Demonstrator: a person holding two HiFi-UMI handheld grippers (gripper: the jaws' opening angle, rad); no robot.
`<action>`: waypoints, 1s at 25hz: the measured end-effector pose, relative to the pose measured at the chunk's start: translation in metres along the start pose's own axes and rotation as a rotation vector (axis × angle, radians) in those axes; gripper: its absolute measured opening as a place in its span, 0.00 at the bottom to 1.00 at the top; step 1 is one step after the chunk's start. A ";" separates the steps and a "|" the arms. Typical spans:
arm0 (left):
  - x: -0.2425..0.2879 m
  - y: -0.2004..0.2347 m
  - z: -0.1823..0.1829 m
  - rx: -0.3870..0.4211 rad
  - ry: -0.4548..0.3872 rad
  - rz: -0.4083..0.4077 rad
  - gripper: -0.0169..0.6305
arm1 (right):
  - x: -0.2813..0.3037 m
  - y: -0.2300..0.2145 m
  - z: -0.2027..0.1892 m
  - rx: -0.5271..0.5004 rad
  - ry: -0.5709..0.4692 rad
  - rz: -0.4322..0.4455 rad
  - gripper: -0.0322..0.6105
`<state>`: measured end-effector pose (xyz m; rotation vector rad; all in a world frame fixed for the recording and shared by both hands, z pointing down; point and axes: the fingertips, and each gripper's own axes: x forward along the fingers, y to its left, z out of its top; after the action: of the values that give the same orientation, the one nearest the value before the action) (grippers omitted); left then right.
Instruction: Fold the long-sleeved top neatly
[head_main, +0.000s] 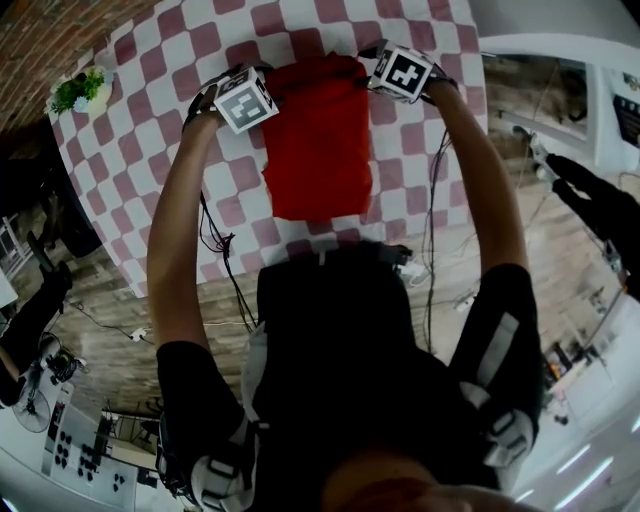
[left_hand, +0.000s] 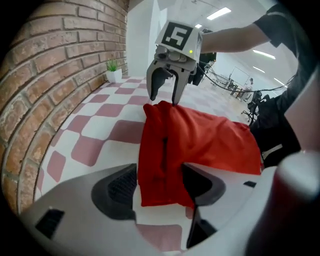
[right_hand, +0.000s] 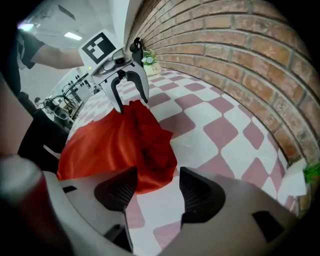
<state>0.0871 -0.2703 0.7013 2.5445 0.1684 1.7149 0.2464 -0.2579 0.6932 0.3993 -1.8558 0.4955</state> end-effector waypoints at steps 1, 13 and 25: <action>0.006 0.002 -0.004 -0.011 0.015 0.003 0.43 | 0.005 -0.002 -0.001 0.000 0.011 0.003 0.42; 0.017 0.010 -0.014 -0.099 -0.021 -0.087 0.45 | 0.029 -0.021 -0.007 0.004 0.037 0.084 0.38; 0.012 -0.005 -0.012 -0.087 0.007 -0.178 0.20 | 0.027 -0.012 -0.003 -0.004 0.035 0.079 0.18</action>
<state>0.0802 -0.2637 0.7167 2.3822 0.3044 1.6292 0.2463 -0.2671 0.7214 0.3129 -1.8436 0.5489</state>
